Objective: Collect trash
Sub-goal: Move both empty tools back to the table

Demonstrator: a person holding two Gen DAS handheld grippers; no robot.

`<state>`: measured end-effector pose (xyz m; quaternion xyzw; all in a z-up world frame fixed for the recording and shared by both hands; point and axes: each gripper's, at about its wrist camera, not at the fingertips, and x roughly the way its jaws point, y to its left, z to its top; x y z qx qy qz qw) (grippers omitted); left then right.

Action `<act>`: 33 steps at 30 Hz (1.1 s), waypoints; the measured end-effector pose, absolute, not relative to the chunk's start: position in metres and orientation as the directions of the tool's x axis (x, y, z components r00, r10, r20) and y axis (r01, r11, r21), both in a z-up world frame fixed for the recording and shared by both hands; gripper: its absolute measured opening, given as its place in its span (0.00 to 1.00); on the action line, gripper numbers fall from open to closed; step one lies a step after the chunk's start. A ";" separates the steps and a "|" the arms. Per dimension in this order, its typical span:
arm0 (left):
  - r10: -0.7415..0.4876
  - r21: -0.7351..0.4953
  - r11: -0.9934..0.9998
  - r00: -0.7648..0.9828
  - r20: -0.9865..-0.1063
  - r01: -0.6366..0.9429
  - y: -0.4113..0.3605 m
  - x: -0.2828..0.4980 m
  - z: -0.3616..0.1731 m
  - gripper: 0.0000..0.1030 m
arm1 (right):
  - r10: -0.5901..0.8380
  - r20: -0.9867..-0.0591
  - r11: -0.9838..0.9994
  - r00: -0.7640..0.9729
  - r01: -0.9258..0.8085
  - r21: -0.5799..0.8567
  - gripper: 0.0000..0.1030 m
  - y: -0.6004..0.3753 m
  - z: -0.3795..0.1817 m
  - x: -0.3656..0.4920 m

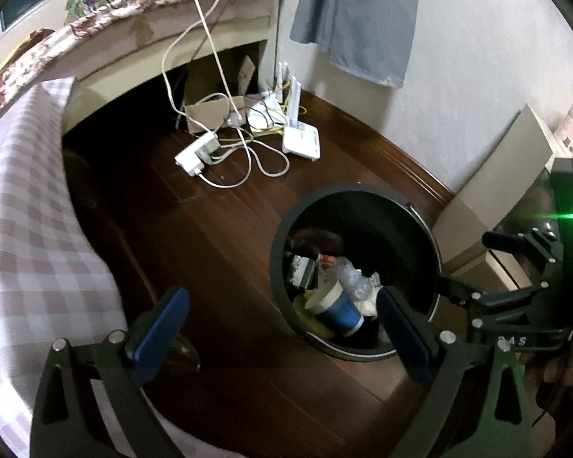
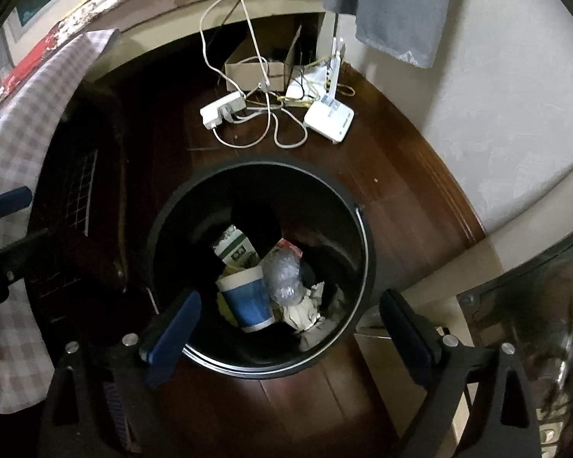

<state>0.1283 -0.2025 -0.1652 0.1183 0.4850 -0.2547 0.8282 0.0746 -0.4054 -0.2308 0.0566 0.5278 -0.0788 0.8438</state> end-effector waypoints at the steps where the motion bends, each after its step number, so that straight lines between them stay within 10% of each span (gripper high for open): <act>1: -0.314 -0.057 0.844 0.403 -0.860 0.534 -0.201 0.128 -0.163 0.96 | -0.076 -0.898 0.981 0.434 0.191 0.010 0.93 -0.403 -0.228 0.074; 33: -0.193 -0.019 0.966 0.673 -0.714 0.257 -0.051 0.124 -0.073 0.96 | -0.015 -0.744 1.000 0.668 0.023 0.000 1.00 -0.283 -0.094 0.106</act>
